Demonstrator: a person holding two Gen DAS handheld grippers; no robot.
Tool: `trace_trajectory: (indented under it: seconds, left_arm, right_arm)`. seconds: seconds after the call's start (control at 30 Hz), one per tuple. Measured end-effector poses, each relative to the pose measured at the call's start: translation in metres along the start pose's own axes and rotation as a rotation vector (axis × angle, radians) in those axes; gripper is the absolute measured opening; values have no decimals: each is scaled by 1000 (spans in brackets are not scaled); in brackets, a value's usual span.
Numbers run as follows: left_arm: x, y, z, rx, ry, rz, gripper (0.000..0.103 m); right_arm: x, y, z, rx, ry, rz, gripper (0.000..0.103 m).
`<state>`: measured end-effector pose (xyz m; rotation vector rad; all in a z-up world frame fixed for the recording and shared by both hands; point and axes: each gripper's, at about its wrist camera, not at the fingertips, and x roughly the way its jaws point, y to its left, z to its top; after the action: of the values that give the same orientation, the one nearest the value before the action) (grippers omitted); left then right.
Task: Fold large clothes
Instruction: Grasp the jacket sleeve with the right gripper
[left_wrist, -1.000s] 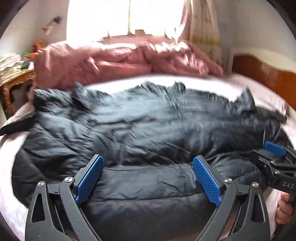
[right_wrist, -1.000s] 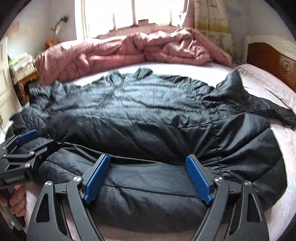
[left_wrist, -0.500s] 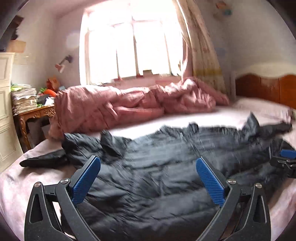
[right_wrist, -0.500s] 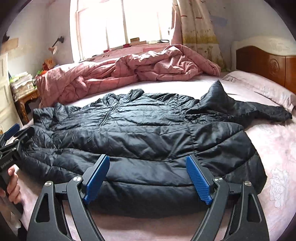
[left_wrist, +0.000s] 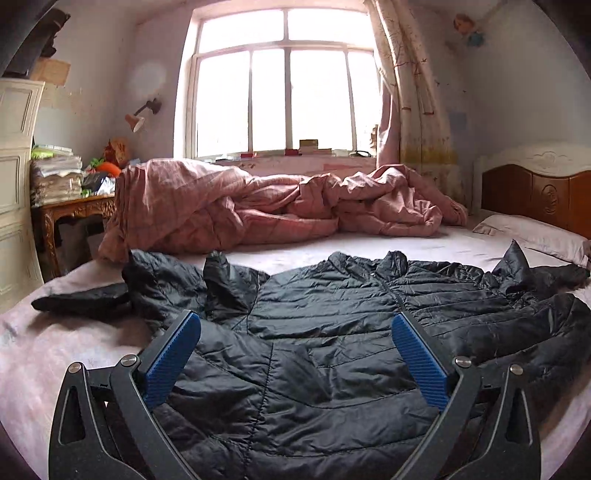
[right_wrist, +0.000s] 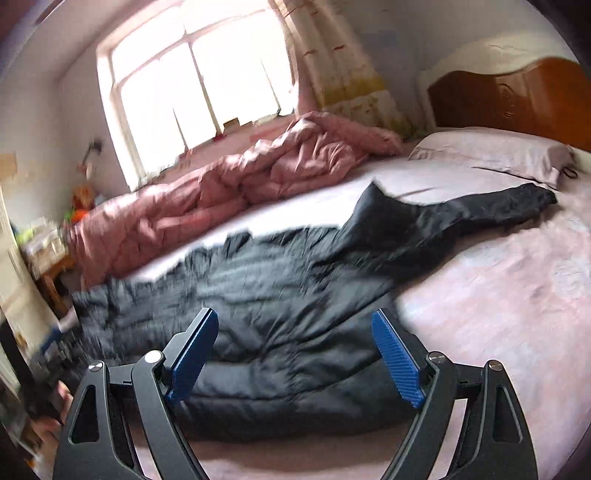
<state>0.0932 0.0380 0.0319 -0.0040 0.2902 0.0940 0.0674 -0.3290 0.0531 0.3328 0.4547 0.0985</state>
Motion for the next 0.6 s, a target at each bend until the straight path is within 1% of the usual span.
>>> trace_trajectory:
  seconds: [0.1,0.13,0.17,0.2,0.27,0.33,0.4,0.43,0.47,0.5,0.57,0.6]
  left_arm:
    - [8,1,-1,-6,36,13,102]
    - [10,0,-2,0,46,31,102]
    - [11,-2,-3,8,52,39,102]
    - [12,-3,-3,15,52,31,102]
    - [11,-5,-4,21,50,29,102]
    - [12,-4,-4,15,53,27,103]
    - [13,-4,-4,8,65,34,103]
    - [13,-3,-4,3,73,54,103]
    - [14,-2,-4,-2,77,63,103]
    - [14,-2,-4,-10,80,51,103]
    - [15,1,-5,-21,86,43,103]
    - [16,1,-5,-24,90,42,103]
  right_arm:
    - [4,-28,28,33,15,-46,87]
    - [9,-38,35,39,28,-80,87]
    - [19,-55,46,61,43,-135,87]
    - [28,-72,55,95,62,-168,87]
    - [48,-110,70,184,100,-216,87]
    - [70,-146,82,245,130,-242,87]
    - [100,-174,89,242,188,-228,86]
    - [113,-185,91,252,197,-261,86]
    - [123,-196,91,271,195,-301,83]
    - [130,-207,91,292,190,-314,79]
    - [140,-222,91,336,178,-300,78]
    - [143,-229,92,360,172,-311,75]
